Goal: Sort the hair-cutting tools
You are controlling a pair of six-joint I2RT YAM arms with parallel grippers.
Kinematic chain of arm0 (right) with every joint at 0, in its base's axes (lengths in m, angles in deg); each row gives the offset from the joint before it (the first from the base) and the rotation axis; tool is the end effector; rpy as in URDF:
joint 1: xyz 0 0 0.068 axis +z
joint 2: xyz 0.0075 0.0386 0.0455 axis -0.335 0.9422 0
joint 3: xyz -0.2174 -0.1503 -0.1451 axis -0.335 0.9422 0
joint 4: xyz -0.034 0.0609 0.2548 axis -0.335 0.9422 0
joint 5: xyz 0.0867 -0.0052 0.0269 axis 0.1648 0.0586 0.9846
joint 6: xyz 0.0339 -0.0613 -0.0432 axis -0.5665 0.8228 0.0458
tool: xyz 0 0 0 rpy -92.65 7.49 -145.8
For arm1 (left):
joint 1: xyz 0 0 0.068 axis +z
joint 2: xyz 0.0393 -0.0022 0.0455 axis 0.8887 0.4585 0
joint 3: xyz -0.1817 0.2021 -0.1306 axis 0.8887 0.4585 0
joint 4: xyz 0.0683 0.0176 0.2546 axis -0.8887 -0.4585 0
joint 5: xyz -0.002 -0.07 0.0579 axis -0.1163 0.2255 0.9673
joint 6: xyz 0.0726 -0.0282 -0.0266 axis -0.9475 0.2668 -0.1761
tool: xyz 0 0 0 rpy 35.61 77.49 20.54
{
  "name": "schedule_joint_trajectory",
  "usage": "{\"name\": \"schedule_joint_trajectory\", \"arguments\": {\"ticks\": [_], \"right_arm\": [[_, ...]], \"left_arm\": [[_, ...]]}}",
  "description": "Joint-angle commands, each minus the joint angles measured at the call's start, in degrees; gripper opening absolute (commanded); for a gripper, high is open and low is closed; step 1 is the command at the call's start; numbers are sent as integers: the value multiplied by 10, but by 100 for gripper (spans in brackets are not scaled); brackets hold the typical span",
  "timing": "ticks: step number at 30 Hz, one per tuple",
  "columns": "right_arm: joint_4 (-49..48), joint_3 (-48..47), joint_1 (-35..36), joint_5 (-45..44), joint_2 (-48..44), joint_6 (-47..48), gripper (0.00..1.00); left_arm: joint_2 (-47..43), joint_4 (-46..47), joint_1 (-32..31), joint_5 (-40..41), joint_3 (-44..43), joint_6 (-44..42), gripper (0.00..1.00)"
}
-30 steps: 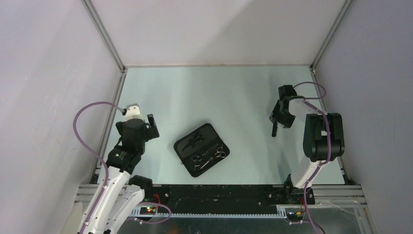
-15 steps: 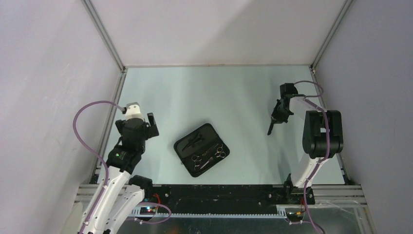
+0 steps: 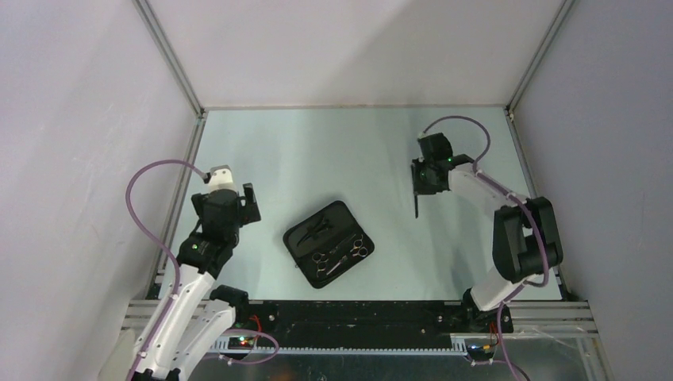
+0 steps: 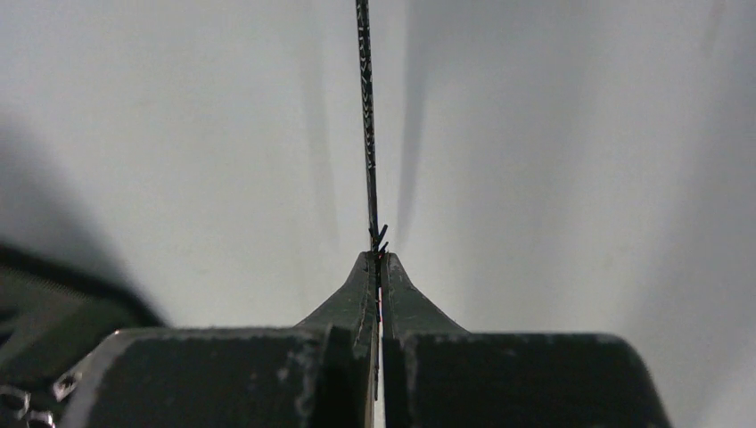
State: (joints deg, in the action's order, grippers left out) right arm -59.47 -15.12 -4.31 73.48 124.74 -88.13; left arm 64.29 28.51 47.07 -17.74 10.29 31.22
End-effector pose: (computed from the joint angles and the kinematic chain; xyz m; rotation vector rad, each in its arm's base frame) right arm 0.3500 0.0937 0.2049 0.0102 2.6301 0.1554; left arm 0.1582 -0.0090 0.2749 -0.2439 2.0392 0.2124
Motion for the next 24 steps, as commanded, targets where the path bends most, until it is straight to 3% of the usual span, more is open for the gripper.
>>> {"name": "schedule_joint_trajectory", "arguments": {"ticks": [1, 6, 11, 16, 19, 24], "right_arm": [[-12, -4, 72, -4, -63, 70, 0], [-24, -3, 146, 61, -95, 40, 0], [-83, 26, 192, 127, -104, -122, 0], [-167, 82, 226, 185, -101, -267, 0], [-184, 95, 257, 190, -89, -286, 0], [-210, 116, 280, 195, -80, -295, 0]], "left_arm": [[5, 20, 1, -1, 0, -6, 100], [12, 17, 5, -2, -1, -5, 100], [19, 14, 7, -9, -4, -2, 100], [53, 22, 7, -121, -16, 0, 100], [108, 24, 5, -226, -34, -9, 100], [228, 13, -55, -302, -97, -76, 100]]}}
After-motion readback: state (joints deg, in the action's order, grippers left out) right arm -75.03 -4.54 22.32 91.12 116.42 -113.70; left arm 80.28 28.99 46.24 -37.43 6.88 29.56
